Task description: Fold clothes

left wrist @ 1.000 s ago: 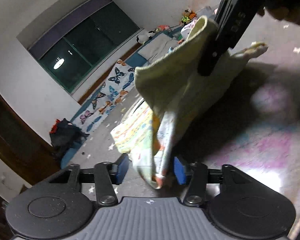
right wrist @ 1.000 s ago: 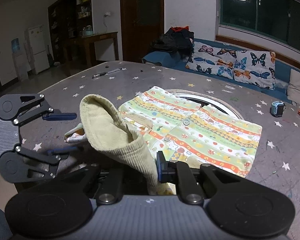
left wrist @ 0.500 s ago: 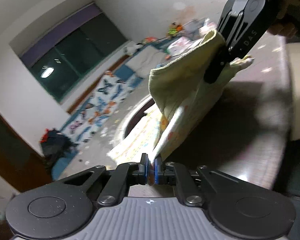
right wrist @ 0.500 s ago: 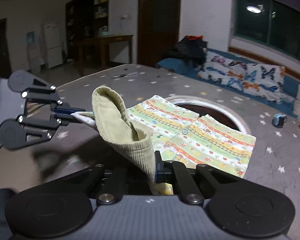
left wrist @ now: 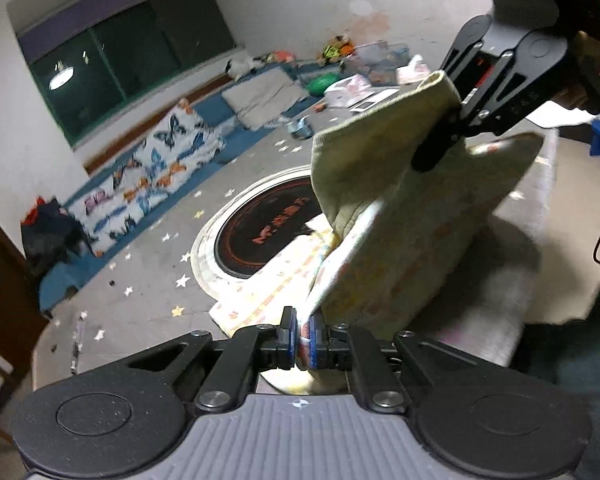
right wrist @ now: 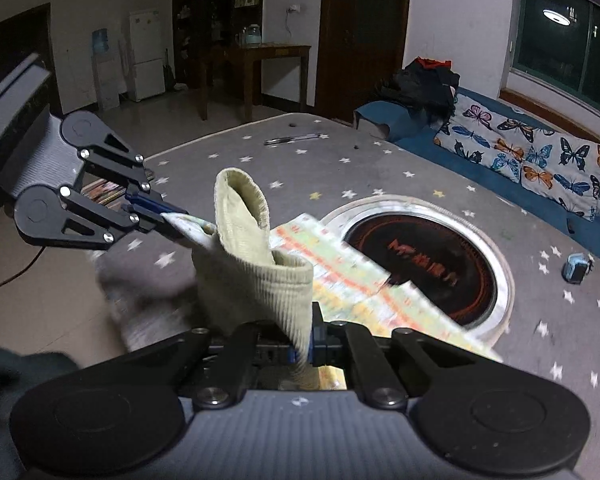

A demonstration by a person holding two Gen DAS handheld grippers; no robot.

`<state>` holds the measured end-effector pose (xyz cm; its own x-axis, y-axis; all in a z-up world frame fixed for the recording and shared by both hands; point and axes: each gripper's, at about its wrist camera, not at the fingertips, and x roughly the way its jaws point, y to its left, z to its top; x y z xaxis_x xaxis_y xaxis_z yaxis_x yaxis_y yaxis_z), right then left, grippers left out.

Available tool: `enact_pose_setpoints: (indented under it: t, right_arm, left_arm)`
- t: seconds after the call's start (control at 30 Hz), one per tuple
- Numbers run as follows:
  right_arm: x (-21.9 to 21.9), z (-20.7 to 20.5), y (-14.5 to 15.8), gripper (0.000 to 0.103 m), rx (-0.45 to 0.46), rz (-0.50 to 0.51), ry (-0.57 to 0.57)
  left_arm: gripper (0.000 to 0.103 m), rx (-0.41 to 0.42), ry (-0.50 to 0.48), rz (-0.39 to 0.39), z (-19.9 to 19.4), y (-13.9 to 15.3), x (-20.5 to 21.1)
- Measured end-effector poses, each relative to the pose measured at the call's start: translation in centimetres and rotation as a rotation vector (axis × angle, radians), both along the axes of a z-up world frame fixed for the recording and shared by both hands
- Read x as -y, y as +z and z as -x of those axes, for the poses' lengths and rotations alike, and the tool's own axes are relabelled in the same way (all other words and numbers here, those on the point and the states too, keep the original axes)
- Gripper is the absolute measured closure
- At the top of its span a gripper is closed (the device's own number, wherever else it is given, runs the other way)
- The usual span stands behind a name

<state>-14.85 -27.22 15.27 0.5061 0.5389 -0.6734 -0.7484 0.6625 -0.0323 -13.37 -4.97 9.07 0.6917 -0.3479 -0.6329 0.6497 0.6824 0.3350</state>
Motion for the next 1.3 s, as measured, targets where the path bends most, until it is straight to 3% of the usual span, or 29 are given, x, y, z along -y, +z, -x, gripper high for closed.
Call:
enact_pose_setpoints:
  t: [0.2, 0.43, 0.57, 0.63, 0.67, 0.9, 1.07, 1.3]
  right_arm:
    - [-1.3, -8.1, -1.5, 0.098, -0.046, 0.05, -0.026]
    - [-2.2, -14.5, -7.9, 0.096, -0.116, 0.037, -0.154]
    - [-1.3, -15.0, -10.4, 0.09, -0.11, -0.029, -0.239]
    - [-0.5, -14.7, -10.5, 0.072, -0.076, -0.06, -0.298]
    - [0.0, -14.3, -10.3, 0.071, -0.047, -0.071, -0.329]
    - [2.4, -10.1, -8.9, 0.071, 0.037, -0.11, -0.392]
    - [4.0, -8.3, -11.1, 0.073, -0.016, -0.097, -0.44]
    - [7.0, -8.0, -11.8, 0.073, 0.003, -0.13, -0.604]
  left_arm:
    - [0.096, -0.097, 0.066, -0.021, -8.6, -2.0, 0.6]
    - [0.095, -0.206, 0.172, 0.004, -13.6, -5.8, 0.7]
    - [0.093, -0.224, 0.193, 0.033, -14.3, -5.9, 0.2]
    - [0.092, -0.219, 0.208, 0.031, -14.8, -5.6, 0.2]
    - [0.092, -0.216, 0.22, 0.031, -15.1, -5.5, 0.2]
    - [0.084, -0.19, 0.322, 0.045, -16.8, -5.6, -0.3]
    - [0.084, -0.158, 0.436, 0.065, -17.3, -5.2, -1.7]
    - [0.084, -0.181, 0.363, 0.221, -14.1, -2.4, -0.6]
